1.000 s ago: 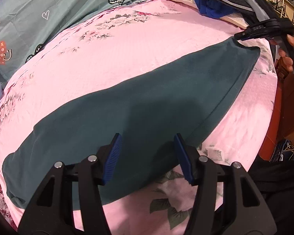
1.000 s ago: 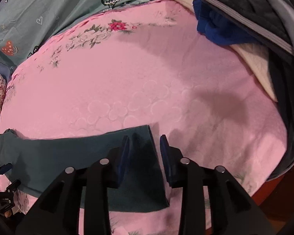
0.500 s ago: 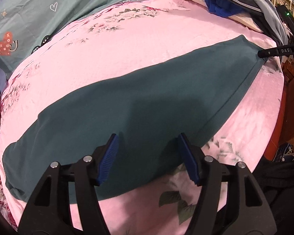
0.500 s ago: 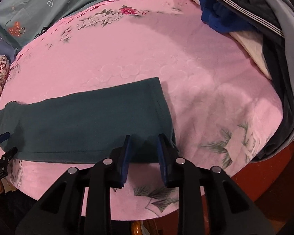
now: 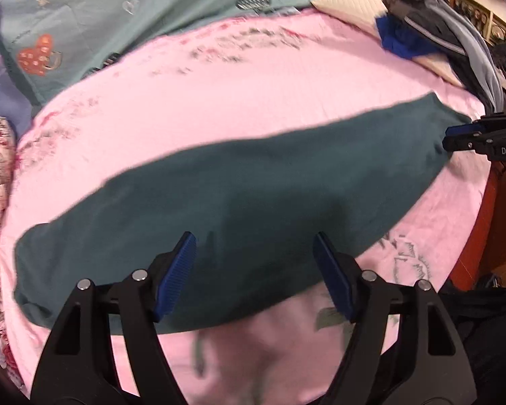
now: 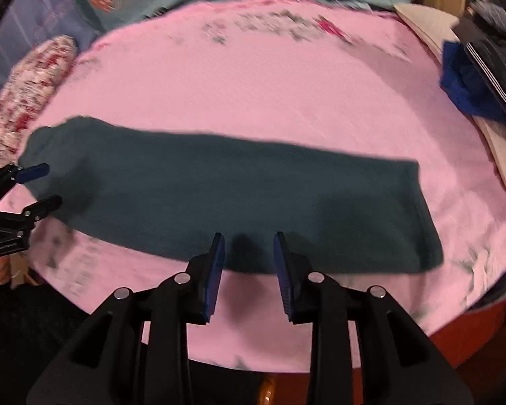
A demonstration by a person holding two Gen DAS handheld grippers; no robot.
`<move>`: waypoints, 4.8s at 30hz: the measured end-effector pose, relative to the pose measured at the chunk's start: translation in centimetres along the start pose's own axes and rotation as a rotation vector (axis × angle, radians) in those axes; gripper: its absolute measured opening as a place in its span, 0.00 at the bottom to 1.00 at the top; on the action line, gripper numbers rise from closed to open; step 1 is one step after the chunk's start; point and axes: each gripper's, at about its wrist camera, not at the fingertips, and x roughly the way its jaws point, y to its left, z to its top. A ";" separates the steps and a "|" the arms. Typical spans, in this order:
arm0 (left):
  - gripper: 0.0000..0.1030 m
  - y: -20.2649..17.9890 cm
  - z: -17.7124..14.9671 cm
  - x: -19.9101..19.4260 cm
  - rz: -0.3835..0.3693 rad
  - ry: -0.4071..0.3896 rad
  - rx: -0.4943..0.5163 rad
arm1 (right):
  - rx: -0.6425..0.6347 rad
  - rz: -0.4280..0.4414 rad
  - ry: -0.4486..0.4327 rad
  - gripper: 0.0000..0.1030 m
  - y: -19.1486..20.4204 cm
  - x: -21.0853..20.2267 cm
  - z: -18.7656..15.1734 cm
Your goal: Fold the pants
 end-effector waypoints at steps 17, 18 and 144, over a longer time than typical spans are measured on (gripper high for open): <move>0.73 10.4 -0.7 5.1 0.140 0.110 -0.173 | -0.111 0.466 0.168 0.43 19.7 13.3 20.3; 0.74 10.8 -1.0 5.1 0.131 0.112 -0.177 | -0.095 0.473 0.207 0.43 20.2 14.7 20.8; 0.85 -7.2 4.6 5.0 0.066 -0.004 -0.022 | 0.135 -0.266 -0.106 0.49 -12.5 -1.0 -1.4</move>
